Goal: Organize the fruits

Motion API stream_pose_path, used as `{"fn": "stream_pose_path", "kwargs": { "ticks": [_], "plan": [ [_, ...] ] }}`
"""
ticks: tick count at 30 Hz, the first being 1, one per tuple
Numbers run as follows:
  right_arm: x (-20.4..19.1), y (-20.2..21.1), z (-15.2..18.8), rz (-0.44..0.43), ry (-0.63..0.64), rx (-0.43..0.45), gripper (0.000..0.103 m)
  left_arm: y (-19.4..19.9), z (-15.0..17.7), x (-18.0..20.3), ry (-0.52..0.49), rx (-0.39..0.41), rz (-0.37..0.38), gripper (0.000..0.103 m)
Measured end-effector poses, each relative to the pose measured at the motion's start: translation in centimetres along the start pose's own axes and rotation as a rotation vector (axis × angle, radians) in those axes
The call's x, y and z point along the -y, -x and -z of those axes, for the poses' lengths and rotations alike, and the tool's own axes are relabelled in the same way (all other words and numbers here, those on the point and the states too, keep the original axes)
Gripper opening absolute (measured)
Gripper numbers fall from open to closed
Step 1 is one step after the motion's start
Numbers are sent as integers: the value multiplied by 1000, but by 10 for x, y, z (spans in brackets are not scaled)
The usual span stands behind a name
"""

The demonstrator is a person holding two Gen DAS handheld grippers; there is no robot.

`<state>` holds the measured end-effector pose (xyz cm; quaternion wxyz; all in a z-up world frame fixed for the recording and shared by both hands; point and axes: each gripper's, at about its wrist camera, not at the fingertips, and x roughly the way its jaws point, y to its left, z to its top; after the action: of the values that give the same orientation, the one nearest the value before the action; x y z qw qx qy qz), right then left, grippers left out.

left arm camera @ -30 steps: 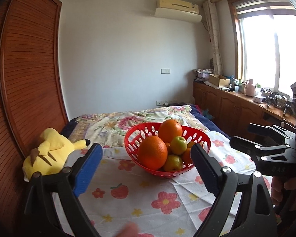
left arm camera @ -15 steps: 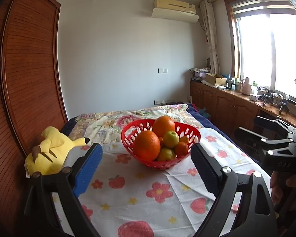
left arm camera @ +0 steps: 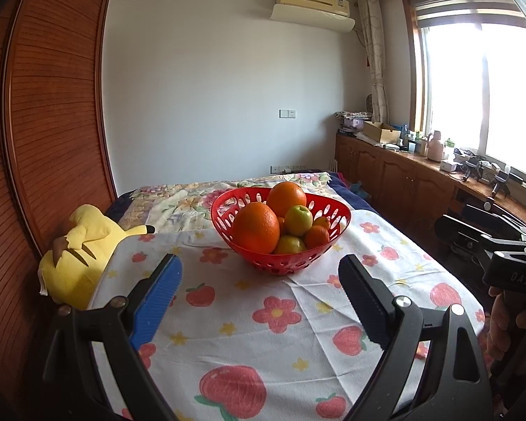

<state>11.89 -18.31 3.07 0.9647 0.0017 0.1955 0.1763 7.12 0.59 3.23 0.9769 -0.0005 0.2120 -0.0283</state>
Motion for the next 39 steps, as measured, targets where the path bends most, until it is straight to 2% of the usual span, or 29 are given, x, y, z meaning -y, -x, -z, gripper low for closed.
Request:
{"fn": "stream_pose_path", "kwargs": {
  "ticks": [19,39],
  "plan": [
    [3,8,3,12,5,9,103,-3,5,0,6,-20,-9,92],
    [3,12,2,24,10,8,103,6,5,0,3,-7,-2,92]
  ]
}}
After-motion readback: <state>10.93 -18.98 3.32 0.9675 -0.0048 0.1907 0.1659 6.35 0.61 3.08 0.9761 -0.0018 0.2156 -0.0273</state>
